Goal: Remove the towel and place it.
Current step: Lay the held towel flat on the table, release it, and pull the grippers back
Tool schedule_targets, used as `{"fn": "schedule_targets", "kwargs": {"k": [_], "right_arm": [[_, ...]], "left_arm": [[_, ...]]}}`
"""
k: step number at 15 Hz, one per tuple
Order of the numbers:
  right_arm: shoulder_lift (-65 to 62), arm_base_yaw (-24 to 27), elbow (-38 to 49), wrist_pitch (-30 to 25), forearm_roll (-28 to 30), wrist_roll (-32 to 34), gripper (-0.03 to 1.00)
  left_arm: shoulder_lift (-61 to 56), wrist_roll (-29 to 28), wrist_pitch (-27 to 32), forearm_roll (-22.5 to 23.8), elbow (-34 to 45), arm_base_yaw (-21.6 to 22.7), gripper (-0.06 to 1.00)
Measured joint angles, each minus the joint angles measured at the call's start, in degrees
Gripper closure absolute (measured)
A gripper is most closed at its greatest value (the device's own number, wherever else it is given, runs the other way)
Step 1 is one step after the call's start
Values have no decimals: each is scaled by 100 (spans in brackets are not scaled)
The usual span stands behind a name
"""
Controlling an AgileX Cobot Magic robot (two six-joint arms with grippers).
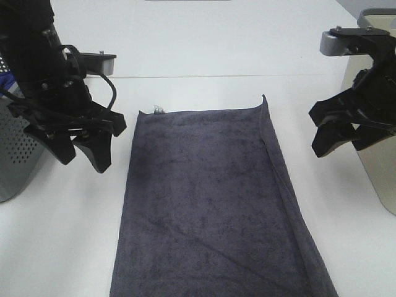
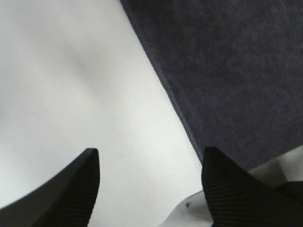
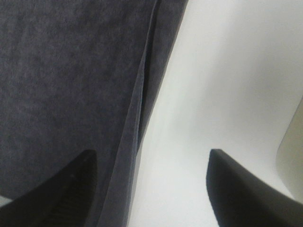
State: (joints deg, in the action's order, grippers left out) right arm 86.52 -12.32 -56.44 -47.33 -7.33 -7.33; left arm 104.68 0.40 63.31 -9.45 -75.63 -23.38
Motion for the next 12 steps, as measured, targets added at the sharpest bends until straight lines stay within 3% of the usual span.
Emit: {"fn": "schedule_targets", "kwargs": {"k": [5,12], "right_arm": [[1324,0,-1644,6,11,-103,31],[3048,0,-3959,-693,6,11,31]], "left_arm": [[292,0,-837,46,-413,286,35],[1971,-92,-963,-11,-2355,327,35]]}}
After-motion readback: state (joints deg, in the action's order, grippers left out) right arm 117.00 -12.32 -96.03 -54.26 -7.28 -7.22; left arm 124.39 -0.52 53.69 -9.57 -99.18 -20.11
